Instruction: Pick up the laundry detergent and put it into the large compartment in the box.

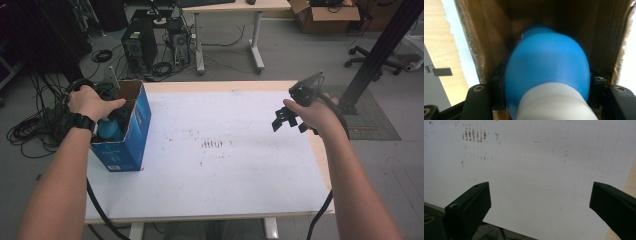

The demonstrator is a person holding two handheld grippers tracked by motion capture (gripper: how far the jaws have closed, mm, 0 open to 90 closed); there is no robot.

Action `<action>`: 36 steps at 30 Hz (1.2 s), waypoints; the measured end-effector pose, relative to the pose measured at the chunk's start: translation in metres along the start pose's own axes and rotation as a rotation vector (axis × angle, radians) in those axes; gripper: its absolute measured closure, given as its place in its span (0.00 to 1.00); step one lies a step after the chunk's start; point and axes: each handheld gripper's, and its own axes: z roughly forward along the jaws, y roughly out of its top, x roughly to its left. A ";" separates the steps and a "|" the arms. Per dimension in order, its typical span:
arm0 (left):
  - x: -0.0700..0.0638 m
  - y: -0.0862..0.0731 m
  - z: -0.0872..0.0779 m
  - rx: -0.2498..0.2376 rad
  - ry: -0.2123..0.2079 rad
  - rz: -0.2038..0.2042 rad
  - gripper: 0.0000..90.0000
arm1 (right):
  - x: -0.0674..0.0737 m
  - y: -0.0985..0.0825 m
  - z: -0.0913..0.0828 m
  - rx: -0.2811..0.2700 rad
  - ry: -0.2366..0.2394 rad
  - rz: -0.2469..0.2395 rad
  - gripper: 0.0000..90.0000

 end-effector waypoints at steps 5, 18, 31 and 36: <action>0.002 0.001 0.004 0.000 -0.001 -0.003 0.41 | -0.002 0.000 0.001 0.003 -0.003 0.003 0.04; 0.002 0.003 0.006 -0.005 -0.001 0.001 0.41 | -0.002 0.000 0.002 0.004 -0.001 0.003 0.04; 0.000 0.004 0.005 -0.008 0.004 0.002 0.40 | -0.006 -0.002 0.002 0.005 0.000 0.008 0.04; 0.001 0.003 0.004 -0.006 0.003 -0.002 0.39 | -0.006 -0.003 0.001 0.003 0.000 0.010 0.04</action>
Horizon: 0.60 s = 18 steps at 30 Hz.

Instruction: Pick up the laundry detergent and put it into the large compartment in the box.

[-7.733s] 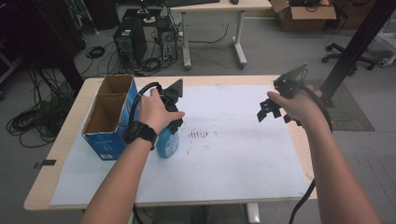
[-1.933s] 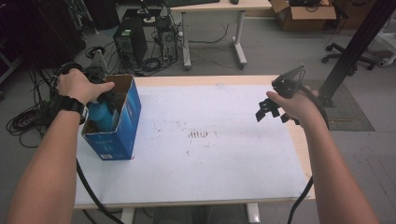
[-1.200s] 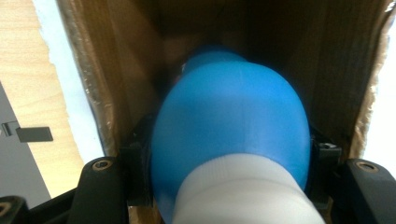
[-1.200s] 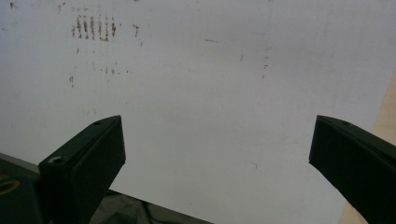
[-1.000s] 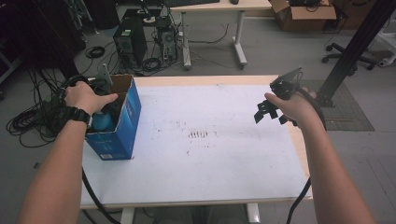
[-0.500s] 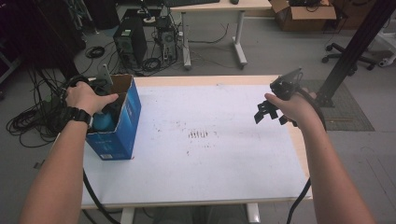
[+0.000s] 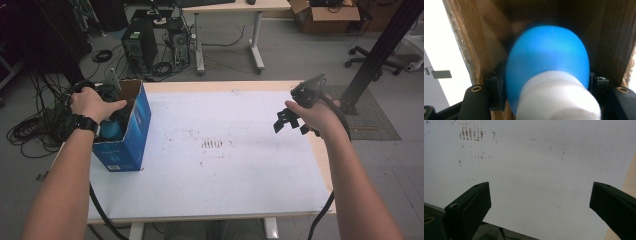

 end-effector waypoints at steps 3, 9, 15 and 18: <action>-0.001 -0.001 -0.001 0.004 -0.004 0.003 0.36 | 0.000 0.000 0.000 0.001 0.003 -0.002 0.04; -0.002 -0.002 -0.007 -0.003 0.001 0.005 0.34 | 0.000 -0.002 0.000 0.000 0.005 0.001 0.04; -0.004 -0.003 -0.015 -0.007 0.022 0.004 0.31 | -0.002 -0.003 -0.001 -0.002 0.005 -0.002 0.04; -0.004 -0.004 -0.020 -0.012 0.034 0.000 0.30 | -0.002 -0.003 -0.002 -0.002 0.005 0.000 0.04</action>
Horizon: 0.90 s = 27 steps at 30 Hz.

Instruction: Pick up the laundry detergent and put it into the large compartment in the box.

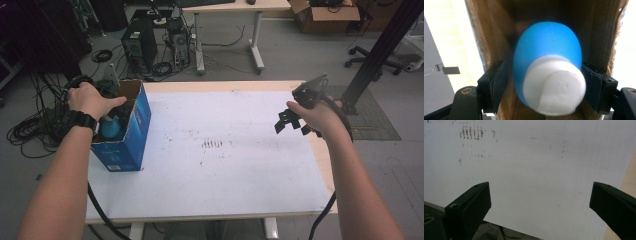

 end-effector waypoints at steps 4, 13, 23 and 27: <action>-0.001 -0.002 -0.007 -0.009 -0.005 0.003 0.30 | 0.000 0.000 0.000 0.001 0.002 -0.001 0.04; -0.007 -0.004 -0.024 -0.028 -0.005 0.016 0.29 | 0.001 -0.002 -0.003 -0.003 0.004 -0.003 0.04; -0.012 -0.008 -0.044 -0.069 -0.001 0.016 0.25 | 0.001 -0.004 -0.007 -0.010 0.004 -0.002 0.04; -0.018 -0.011 -0.058 -0.093 0.013 0.034 0.23 | 0.001 -0.005 -0.008 -0.013 0.006 -0.005 0.04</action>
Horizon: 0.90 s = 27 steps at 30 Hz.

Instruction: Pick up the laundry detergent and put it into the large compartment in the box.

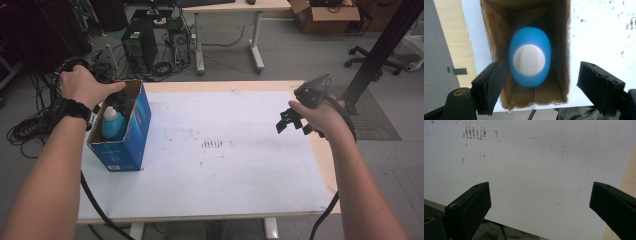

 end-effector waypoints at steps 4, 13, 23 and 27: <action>-0.005 -0.001 -0.007 -0.010 0.000 0.009 0.21 | 0.000 -0.001 -0.001 -0.003 0.002 -0.002 0.04; -0.025 -0.002 -0.023 -0.048 -0.020 0.038 0.17 | 0.000 -0.003 -0.003 -0.005 0.002 0.001 0.04; -0.057 -0.001 -0.032 -0.065 -0.049 0.104 0.14 | 0.001 -0.006 -0.007 -0.010 0.004 -0.005 0.04; -0.072 -0.001 -0.033 -0.065 -0.067 0.149 0.13 | 0.001 -0.008 -0.009 -0.015 0.004 -0.010 0.04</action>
